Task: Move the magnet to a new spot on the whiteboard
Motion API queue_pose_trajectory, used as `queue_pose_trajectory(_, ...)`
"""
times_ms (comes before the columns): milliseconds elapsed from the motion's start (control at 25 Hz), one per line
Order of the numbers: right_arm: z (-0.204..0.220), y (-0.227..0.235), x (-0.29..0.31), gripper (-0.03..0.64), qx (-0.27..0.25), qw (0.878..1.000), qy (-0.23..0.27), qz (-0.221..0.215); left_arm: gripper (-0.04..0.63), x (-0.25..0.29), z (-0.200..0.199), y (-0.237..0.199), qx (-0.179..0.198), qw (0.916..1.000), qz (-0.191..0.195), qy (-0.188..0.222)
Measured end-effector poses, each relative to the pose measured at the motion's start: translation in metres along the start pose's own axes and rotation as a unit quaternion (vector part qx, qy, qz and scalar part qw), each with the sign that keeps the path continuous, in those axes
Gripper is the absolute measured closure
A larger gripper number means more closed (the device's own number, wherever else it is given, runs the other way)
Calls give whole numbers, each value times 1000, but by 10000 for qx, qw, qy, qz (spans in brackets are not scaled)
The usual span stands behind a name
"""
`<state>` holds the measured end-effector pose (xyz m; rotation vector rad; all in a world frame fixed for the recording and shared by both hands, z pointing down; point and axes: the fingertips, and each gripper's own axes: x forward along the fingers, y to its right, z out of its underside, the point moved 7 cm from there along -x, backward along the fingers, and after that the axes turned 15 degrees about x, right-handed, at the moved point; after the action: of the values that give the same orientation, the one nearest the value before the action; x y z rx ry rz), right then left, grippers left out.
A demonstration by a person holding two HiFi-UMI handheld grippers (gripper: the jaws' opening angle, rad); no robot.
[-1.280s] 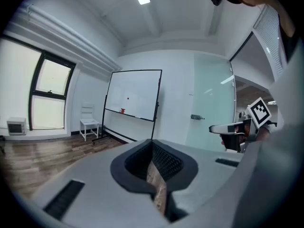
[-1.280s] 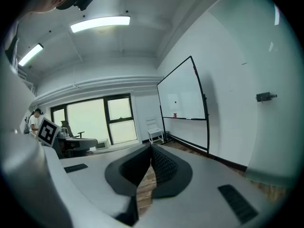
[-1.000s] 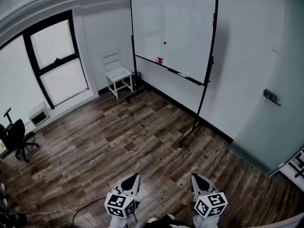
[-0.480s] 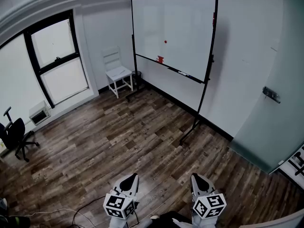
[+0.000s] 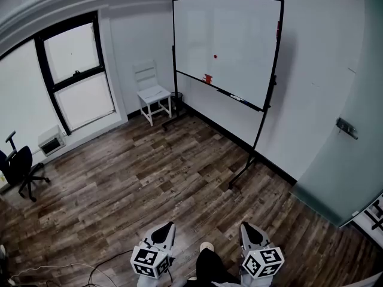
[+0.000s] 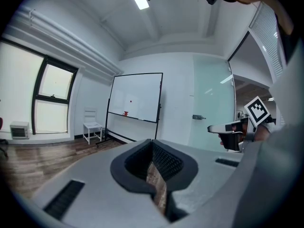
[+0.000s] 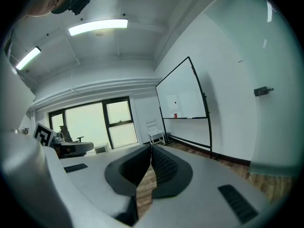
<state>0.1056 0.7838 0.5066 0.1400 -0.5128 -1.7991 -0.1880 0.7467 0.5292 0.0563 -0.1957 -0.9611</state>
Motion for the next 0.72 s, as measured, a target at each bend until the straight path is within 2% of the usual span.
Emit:
queue_pose_trajectory(200, -11, 17, 42, 591, -28, 10000, -20, 10, 586, 30, 2, -23, 100, 9998, -148, -36)
queue_pose_trajectory(720, -73, 65, 156, 591, -44, 9999, -12, -93, 586, 161, -25, -69, 116, 9999, -47, 1)
